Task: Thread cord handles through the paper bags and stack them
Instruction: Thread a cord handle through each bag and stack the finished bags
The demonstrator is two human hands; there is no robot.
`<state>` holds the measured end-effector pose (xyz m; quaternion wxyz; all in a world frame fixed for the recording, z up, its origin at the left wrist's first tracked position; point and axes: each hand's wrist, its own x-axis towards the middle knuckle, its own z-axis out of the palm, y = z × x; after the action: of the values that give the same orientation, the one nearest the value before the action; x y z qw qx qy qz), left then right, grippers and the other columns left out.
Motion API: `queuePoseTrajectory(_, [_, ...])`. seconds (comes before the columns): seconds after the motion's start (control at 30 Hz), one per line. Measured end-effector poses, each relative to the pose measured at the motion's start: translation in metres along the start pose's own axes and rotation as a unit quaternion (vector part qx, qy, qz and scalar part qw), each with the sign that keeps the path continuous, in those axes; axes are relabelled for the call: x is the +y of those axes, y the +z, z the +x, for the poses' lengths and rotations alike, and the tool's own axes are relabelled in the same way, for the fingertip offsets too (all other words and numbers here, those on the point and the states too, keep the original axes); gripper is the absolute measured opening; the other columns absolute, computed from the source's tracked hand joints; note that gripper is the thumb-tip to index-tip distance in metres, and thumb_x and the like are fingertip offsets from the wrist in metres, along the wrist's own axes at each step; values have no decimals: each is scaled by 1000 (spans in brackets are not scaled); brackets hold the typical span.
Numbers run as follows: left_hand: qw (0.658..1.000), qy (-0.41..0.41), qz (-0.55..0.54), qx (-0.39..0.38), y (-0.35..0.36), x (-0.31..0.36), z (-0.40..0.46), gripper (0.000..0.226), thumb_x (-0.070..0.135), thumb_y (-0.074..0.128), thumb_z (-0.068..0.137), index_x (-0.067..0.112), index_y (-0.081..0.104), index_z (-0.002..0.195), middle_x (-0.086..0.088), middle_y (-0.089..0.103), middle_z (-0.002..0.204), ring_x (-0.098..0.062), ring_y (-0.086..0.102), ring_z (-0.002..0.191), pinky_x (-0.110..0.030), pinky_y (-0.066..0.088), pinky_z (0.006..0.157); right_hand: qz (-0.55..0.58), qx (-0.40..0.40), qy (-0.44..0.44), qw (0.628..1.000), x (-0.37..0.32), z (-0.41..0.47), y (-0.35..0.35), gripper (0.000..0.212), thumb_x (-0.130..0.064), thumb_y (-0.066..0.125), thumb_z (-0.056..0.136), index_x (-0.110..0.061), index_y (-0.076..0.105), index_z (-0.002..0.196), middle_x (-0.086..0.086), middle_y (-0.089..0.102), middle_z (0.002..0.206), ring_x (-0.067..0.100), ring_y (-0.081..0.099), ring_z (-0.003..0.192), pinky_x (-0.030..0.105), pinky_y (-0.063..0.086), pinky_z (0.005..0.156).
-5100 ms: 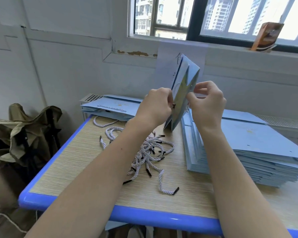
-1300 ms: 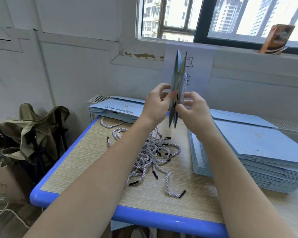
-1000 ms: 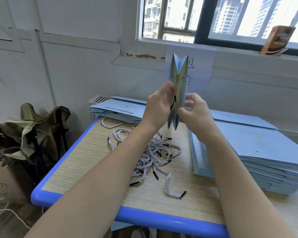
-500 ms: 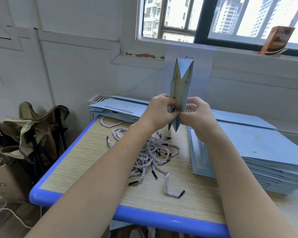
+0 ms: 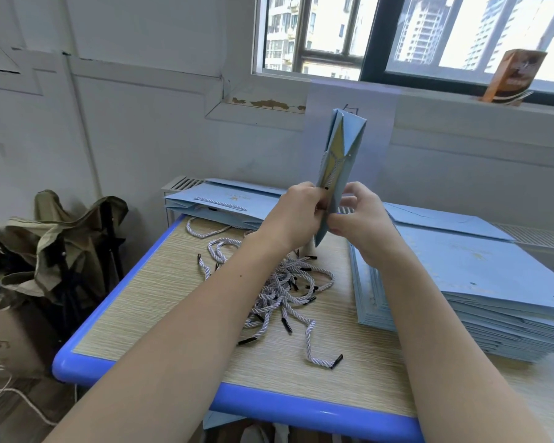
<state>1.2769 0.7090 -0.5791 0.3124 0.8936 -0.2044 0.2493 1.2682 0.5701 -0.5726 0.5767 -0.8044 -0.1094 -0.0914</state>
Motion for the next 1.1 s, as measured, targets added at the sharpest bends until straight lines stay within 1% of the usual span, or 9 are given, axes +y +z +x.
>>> queuePoseTrajectory(0.13, [999, -15, -42, 11, -7, 2, 0, 20, -4, 53, 82, 14, 58, 79, -1, 56, 79, -20, 51, 76, -16, 32, 58, -27, 12, -18, 999, -1, -2, 4, 38, -1, 67, 75, -19, 61, 108, 2, 70, 107, 22, 71, 92, 52, 59, 84])
queuePoseTrajectory(0.23, [998, -28, -57, 3, -9, 1, 0, 23, -5, 50, 83, 18, 53, 79, 4, 54, 71, -21, 50, 72, -8, 34, 54, -66, 21, -35, 997, -1, -3, 6, 37, -3, 68, 79, -17, 62, 112, 1, 68, 110, 9, 67, 86, 43, 60, 83])
queuePoseTrajectory(0.3, [998, -35, -60, 1, -8, 0, 0, 22, -4, 50, 85, 17, 53, 80, 3, 54, 71, -22, 51, 72, -9, 34, 53, -77, 24, -37, 996, -1, -3, 5, 36, -3, 68, 80, -16, 63, 112, 1, 68, 110, 7, 67, 87, 39, 58, 84])
queuePoseTrajectory(0.37, [997, -38, -69, 1, -8, 0, -1, 22, -4, 52, 86, 17, 53, 79, 2, 56, 72, -20, 52, 71, -10, 33, 53, -78, 26, -33, 996, -1, -2, 4, 35, -2, 68, 79, -16, 63, 111, 1, 68, 108, 15, 69, 91, 40, 58, 85])
queuePoseTrajectory(0.5, [995, -34, -99, 0, -11, 3, -4, 29, -5, 50, 89, 22, 48, 79, 10, 54, 71, -3, 51, 66, -6, 35, 54, -77, 23, -22, 997, 1, -1, 2, 34, -3, 69, 77, -17, 64, 107, 1, 70, 107, 17, 70, 92, 42, 59, 86])
queuePoseTrajectory(0.63, [994, -26, -107, 17, -9, 2, -4, 20, -5, 48, 89, 14, 47, 84, 5, 53, 70, -8, 47, 64, -11, 36, 52, -79, 18, -19, 997, 1, 0, 2, 32, -3, 70, 77, -16, 65, 105, 1, 71, 104, 14, 70, 90, 39, 60, 84])
queuePoseTrajectory(0.77, [993, -23, -115, 32, -7, 3, -4, 18, -5, 46, 89, 13, 48, 87, 0, 54, 71, -20, 46, 66, -15, 35, 53, -77, 20, -16, 997, 0, -1, 3, 29, -3, 70, 77, -16, 65, 102, 0, 71, 98, 17, 70, 92, 41, 60, 83])
queuePoseTrajectory(0.97, [989, -14, -142, 47, -9, 6, -5, 23, -4, 48, 93, 18, 48, 89, 10, 51, 69, 5, 50, 59, -7, 35, 53, -80, 15, -19, 996, 0, -1, 2, 27, -3, 72, 78, -16, 63, 100, -1, 70, 95, 16, 70, 89, 38, 61, 81])
queuePoseTrajectory(1.1, [991, -15, -116, 59, -7, 1, -3, 11, 2, 58, 90, 12, 61, 91, 6, 59, 76, -5, 53, 66, -6, 36, 58, -87, 16, -22, 996, 2, 0, 3, 27, -3, 71, 78, -15, 63, 101, -1, 71, 96, 17, 70, 91, 42, 60, 85])
